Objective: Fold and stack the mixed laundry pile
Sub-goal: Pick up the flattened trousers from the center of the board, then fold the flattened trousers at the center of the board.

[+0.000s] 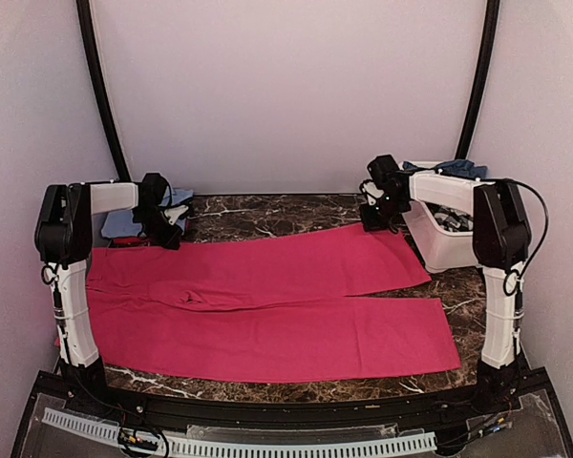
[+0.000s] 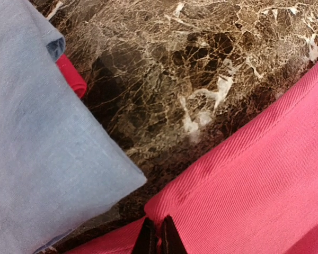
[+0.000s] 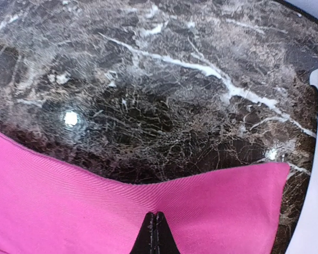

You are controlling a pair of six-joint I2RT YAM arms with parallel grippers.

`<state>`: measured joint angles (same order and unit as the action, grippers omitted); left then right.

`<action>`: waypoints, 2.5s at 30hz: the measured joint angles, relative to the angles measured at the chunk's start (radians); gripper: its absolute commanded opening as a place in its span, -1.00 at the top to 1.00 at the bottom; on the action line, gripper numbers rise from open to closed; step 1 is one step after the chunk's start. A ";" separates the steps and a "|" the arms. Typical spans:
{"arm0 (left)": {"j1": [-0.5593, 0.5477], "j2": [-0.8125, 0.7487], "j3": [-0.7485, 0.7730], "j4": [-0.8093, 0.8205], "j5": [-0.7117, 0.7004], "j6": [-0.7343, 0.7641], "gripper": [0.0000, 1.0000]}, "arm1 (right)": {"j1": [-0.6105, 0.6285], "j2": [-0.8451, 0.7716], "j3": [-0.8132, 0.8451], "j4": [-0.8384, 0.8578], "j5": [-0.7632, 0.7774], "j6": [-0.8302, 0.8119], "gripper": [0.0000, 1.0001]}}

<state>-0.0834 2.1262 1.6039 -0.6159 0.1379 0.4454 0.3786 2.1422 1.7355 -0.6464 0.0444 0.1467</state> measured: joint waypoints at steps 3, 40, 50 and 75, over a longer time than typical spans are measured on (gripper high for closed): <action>-0.011 -0.022 -0.006 0.005 -0.024 -0.013 1.00 | 0.000 -0.057 0.000 0.000 -0.018 0.010 1.00; -0.628 -0.772 -0.337 -0.566 -0.378 -0.328 1.00 | 0.306 -1.006 -0.813 -0.172 -0.033 0.450 1.00; -0.677 -0.787 -0.502 -0.674 -0.257 -0.249 0.45 | 0.328 -0.882 -0.759 -0.193 -0.052 0.409 -0.38; -0.666 -0.446 -0.256 -0.077 -0.161 -0.197 -0.17 | 0.246 -0.173 -0.151 -0.094 -0.209 0.033 -0.51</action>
<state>-0.7490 1.6806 1.3483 -0.6930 -0.0227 0.2481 0.6243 1.9690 1.5848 -0.7403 -0.1650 0.1795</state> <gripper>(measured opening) 0.591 0.764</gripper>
